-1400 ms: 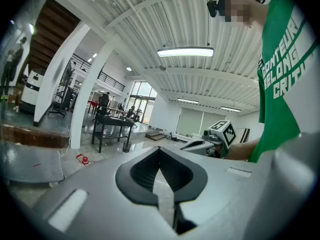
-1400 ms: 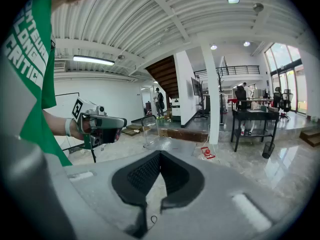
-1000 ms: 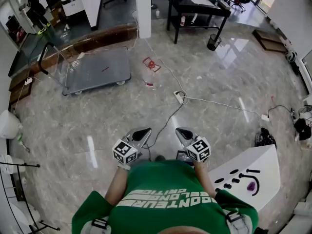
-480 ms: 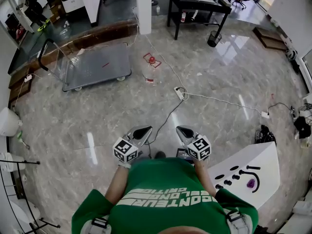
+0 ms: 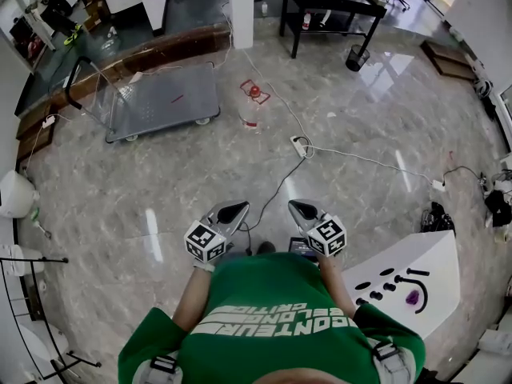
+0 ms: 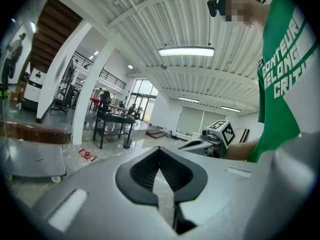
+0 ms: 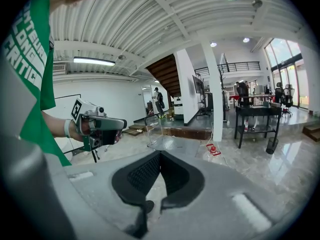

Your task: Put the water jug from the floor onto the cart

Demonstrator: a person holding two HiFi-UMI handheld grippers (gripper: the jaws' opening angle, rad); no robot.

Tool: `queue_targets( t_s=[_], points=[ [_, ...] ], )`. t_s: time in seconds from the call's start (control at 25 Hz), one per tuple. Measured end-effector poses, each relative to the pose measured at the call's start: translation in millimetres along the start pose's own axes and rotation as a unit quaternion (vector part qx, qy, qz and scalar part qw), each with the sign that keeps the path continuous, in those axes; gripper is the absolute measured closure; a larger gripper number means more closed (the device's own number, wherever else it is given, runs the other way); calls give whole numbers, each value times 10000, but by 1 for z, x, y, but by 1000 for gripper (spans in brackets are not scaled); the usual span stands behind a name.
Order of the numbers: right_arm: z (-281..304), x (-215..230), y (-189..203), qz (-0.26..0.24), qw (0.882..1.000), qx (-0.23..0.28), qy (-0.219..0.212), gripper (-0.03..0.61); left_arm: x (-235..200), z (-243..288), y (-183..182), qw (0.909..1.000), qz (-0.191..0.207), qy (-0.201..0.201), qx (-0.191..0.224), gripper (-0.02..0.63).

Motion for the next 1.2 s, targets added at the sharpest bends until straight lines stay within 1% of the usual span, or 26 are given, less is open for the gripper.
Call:
queue_targets(
  t_s=[0.2, 0.28, 0.36, 0.44, 0.52, 0.68, 1.04, 1.2],
  points=[
    [-2, -10, -10, 17, 10000, 56, -5, 588, 3, -14, -6, 10000, -4, -39, 37, 604],
    [-1, -10, -22, 30, 10000, 68, 34, 588, 2, -17, -13, 10000, 18, 1, 5, 604],
    [10, 0, -39, -6, 9999, 126, 96, 588, -11, -15, -26, 9999, 103, 40, 38, 604],
    [19, 7, -45, -11, 9998, 116, 161, 588, -23, -15, -36, 9997, 126, -21, 187, 604],
    [24, 10, -45, -10, 9997, 52, 220, 588, -31, -19, -38, 9995, 85, -79, 287, 604],
    [40, 10, -49, 29, 9995, -3, 301, 588, -51, -27, -37, 9997, 17, -62, 242, 604],
    [108, -10, -76, -112, 9995, -126, 267, 588, -114, -48, -51, 9994, -25, 42, 333, 604],
    [143, -21, -85, -226, 9993, -234, 193, 588, -145, -64, -53, 9992, -85, 0, 383, 604]
  ],
)
Point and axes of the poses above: the fingertips, and each gripper's own axes: z forward along the fingers, x to its right, y out of its underside, the point moved 2 cm from there along -z, backward along the fingers, and after that the axes turned 5 degrees about y, right-handed, at the moved point
